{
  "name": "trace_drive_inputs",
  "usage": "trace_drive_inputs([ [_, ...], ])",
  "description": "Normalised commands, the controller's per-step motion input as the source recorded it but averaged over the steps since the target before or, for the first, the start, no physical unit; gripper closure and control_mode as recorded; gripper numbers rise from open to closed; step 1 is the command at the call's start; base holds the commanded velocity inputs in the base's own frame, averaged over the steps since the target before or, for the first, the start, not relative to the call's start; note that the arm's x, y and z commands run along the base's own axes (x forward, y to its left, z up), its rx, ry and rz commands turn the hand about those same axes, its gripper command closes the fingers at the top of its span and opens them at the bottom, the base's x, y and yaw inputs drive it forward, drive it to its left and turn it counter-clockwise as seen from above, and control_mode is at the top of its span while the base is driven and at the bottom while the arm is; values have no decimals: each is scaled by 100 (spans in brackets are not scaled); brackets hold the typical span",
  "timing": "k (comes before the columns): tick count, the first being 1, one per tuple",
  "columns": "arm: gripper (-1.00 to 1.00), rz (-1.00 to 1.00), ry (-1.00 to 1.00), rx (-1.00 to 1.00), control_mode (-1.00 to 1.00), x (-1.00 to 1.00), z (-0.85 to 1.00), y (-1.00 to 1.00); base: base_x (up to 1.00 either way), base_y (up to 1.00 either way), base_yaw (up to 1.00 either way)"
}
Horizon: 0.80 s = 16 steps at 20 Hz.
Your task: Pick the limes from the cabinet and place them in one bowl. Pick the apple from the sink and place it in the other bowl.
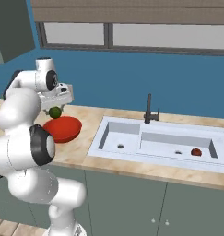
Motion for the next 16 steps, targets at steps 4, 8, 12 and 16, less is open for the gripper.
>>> trace_drive_inputs([
  [4, 100, 7, -3, 0, -100, 43, -37, 5, 0, 0, 0],
  [8, 100, 3, -10, 1, -100, 28, -26, 1, 0, 0, 0],
  [12, 100, 0, -9, 0, -100, 31, -14, 15, 0, 0, 0],
  [16, 100, 0, -1, 0, -100, 16, -30, 25, 0, 0, 0],
])
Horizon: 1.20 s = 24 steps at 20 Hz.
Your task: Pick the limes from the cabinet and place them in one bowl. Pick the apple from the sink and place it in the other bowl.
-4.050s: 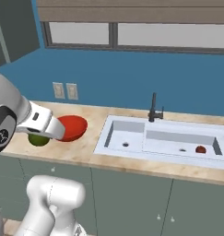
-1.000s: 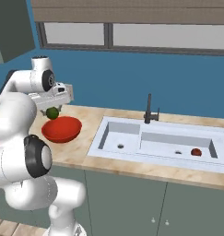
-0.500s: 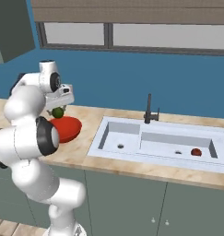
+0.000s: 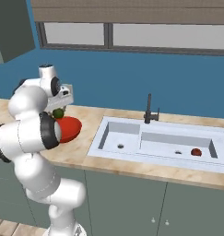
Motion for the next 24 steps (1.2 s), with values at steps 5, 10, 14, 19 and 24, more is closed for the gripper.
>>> trace_drive_inputs([
  [5, 100, 0, 0, 0, -100, 23, -49, 19, 0, 0, 0],
  [10, 100, 0, 0, 1, -100, 25, -58, 3, 0, 0, 0],
  [14, 100, -1, 0, 1, -100, 17, -51, 1, 0, 0, 0],
  [19, 100, 0, -3, 0, -100, 5, -25, 10, 0, 0, 0],
  [24, 100, 0, 0, 0, -100, 0, -27, 4, 0, 0, 0],
])
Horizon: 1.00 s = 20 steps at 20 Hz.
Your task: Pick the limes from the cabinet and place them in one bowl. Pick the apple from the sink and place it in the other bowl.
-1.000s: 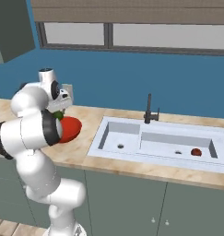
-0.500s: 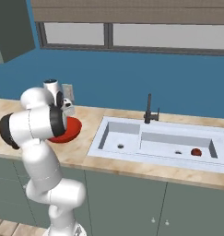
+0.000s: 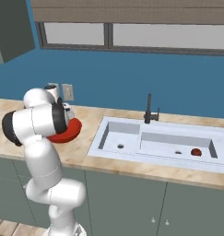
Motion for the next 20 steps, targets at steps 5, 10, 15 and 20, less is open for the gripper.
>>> trace_drive_inputs([
  [5, -100, 0, 0, 0, -100, 1, -22, 0, 0, 0, 0],
  [10, -100, -5, 0, 0, -100, 12, -2, 0, 0, 0, 0],
  [15, -100, -4, 2, -1, -100, 39, 4, 0, 0, 0, 0],
  [20, -100, -7, 7, -4, -100, 17, 57, -1, 0, 0, 0],
])
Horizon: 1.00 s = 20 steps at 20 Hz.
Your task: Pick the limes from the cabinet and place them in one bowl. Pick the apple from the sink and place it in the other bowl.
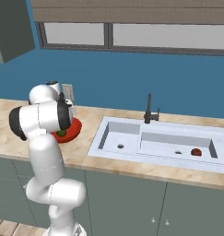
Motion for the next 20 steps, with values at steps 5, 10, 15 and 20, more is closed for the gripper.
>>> trace_drive_inputs([
  [5, -100, -10, 7, 3, -100, -34, 76, -16, 0, 0, 0],
  [10, -100, -16, 1, 12, -100, -72, 29, -30, 0, 0, 0],
  [15, -100, -18, -3, 7, -100, -70, 28, -18, 0, 0, 0],
  [20, -100, -27, 3, 3, -100, -24, 9, -41, 0, 0, 0],
])
